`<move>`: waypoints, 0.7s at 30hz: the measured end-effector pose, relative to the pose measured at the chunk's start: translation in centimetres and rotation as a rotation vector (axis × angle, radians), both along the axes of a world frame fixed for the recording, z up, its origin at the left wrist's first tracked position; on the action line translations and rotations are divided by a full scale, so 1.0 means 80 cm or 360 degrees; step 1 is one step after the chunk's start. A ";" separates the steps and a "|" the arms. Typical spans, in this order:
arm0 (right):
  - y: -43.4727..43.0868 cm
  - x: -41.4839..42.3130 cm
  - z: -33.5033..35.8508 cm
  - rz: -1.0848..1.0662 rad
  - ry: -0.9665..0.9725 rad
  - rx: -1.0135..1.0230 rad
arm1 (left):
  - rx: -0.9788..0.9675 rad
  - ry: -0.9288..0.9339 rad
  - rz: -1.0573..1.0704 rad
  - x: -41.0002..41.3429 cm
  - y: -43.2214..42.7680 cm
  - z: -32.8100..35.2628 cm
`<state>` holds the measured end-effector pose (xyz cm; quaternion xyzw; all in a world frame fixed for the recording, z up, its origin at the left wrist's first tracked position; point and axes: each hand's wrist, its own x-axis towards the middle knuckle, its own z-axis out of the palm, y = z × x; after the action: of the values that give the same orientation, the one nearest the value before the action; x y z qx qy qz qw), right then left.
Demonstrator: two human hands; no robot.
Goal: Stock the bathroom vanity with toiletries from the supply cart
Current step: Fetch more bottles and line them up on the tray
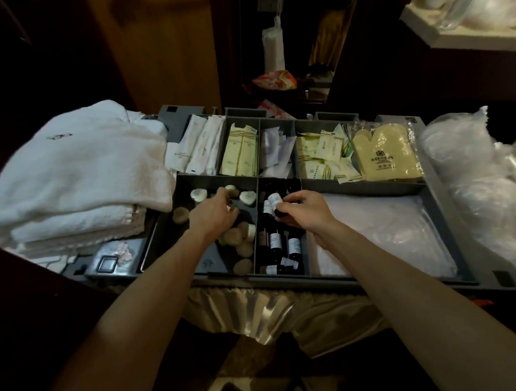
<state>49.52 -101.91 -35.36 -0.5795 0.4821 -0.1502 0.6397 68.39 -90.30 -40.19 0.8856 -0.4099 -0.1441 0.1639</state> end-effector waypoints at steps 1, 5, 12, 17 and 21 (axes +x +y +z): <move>0.002 0.002 0.000 0.0002 -0.0004 0.0024 | 0.0005 0.0023 0.0068 -0.002 -0.001 0.000; 0.011 0.007 -0.001 0.0016 -0.0020 0.0062 | 0.0086 -0.0012 0.0325 -0.013 -0.008 -0.002; 0.016 0.001 -0.008 0.0018 -0.0047 0.0106 | 0.0209 0.0129 0.0404 -0.018 -0.016 -0.008; 0.013 -0.002 -0.003 -0.0001 -0.0086 0.0181 | 0.0216 0.0204 0.0536 -0.017 -0.015 -0.004; 0.011 -0.002 -0.005 0.0017 -0.0119 0.0222 | 0.0159 0.0308 0.0620 -0.016 -0.003 0.005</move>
<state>49.33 -101.02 -35.73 -0.5301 0.4641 -0.1345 0.6968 67.11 -90.52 -39.78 0.9371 -0.2058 -0.2142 0.1832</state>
